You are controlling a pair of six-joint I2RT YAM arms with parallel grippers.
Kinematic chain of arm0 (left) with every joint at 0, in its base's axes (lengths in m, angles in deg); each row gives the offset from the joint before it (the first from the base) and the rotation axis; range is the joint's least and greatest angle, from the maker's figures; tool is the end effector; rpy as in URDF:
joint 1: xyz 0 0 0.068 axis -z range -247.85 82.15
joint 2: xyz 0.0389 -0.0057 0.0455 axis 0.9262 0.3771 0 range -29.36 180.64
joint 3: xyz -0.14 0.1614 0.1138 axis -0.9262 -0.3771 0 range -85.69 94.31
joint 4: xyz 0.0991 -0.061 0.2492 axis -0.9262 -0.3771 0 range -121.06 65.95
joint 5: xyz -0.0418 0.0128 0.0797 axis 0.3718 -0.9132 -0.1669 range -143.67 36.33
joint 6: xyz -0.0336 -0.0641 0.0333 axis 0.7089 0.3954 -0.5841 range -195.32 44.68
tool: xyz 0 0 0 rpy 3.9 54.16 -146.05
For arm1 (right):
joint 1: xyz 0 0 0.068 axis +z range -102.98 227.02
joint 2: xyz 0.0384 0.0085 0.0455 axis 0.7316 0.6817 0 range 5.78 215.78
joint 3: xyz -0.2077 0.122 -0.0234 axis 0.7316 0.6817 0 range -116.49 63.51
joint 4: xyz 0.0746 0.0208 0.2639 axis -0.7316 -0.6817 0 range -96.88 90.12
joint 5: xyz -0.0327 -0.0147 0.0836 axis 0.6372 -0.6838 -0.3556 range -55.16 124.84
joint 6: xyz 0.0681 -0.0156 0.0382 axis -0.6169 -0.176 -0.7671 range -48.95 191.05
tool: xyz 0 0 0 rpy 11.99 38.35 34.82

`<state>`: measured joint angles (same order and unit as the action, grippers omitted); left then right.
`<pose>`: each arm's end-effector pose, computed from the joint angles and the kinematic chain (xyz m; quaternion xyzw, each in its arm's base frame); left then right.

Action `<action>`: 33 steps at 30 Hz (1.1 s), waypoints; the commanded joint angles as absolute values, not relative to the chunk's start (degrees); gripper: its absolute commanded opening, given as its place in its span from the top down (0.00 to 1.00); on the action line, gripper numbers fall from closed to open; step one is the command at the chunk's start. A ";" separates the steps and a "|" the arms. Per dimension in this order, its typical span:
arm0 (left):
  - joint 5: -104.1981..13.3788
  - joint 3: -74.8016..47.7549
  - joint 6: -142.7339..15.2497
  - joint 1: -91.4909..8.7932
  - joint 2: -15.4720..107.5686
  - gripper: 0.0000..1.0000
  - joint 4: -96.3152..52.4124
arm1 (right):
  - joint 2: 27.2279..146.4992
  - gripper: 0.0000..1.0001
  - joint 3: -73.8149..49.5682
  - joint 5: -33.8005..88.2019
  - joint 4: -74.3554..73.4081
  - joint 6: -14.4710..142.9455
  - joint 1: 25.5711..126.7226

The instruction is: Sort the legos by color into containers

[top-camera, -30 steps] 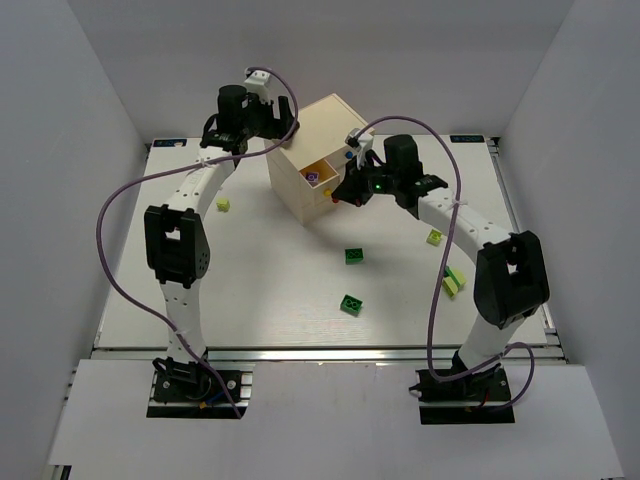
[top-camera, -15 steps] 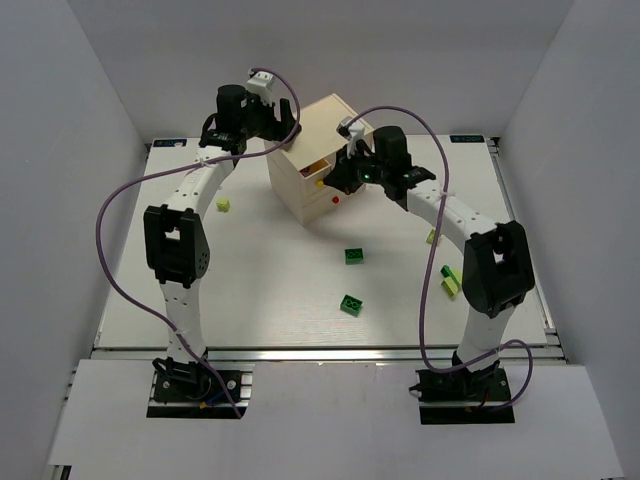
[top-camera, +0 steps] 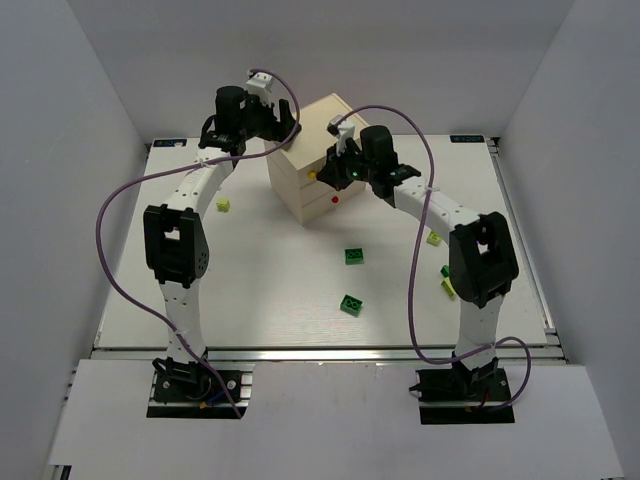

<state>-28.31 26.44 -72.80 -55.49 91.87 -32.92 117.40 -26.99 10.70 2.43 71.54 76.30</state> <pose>0.5166 -0.1433 0.2883 0.1963 0.7751 -0.2504 0.5459 0.4210 0.2681 0.2477 -0.3218 0.7372 0.3063 0.5091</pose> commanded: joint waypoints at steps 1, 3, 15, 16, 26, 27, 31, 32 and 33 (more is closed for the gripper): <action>-27.21 24.17 -74.53 -55.19 91.49 0.10 -38.91 | 118.28 1.00 -30.88 13.13 7.07 72.37 76.64; -28.00 24.00 -74.18 -55.19 91.32 0.10 -38.73 | 116.80 0.99 -29.40 12.17 6.63 72.37 76.29; -34.60 26.02 -70.32 -55.72 90.00 0.06 -38.03 | 97.28 0.55 -9.64 9.53 3.38 78.61 72.17; -34.77 25.41 -70.14 -55.72 89.56 0.06 -37.51 | 96.32 0.51 -8.74 9.44 3.11 78.44 71.81; -32.14 22.94 -68.73 -56.77 87.98 0.05 -35.92 | 109.48 0.32 -13.30 -6.37 5.39 67.54 66.97; -31.96 22.85 -68.64 -56.77 87.98 0.05 -35.75 | 110.80 0.33 -14.35 -6.38 6.79 66.84 66.97; -30.74 22.41 -68.11 -56.77 87.98 0.05 -35.22 | 117.56 0.36 -17.87 -6.12 11.97 62.36 66.97; -30.47 22.33 -67.85 -56.77 88.06 0.05 -35.04 | 118.28 0.36 -18.40 -5.51 13.21 59.57 66.97; -30.12 22.15 -67.68 -56.77 88.15 0.05 -34.87 | 118.89 0.36 -18.40 -5.50 15.04 58.41 67.06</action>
<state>-31.02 23.82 -67.27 -56.41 90.63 -31.41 118.95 -14.64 -3.51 6.80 64.46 66.90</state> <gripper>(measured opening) 0.950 0.640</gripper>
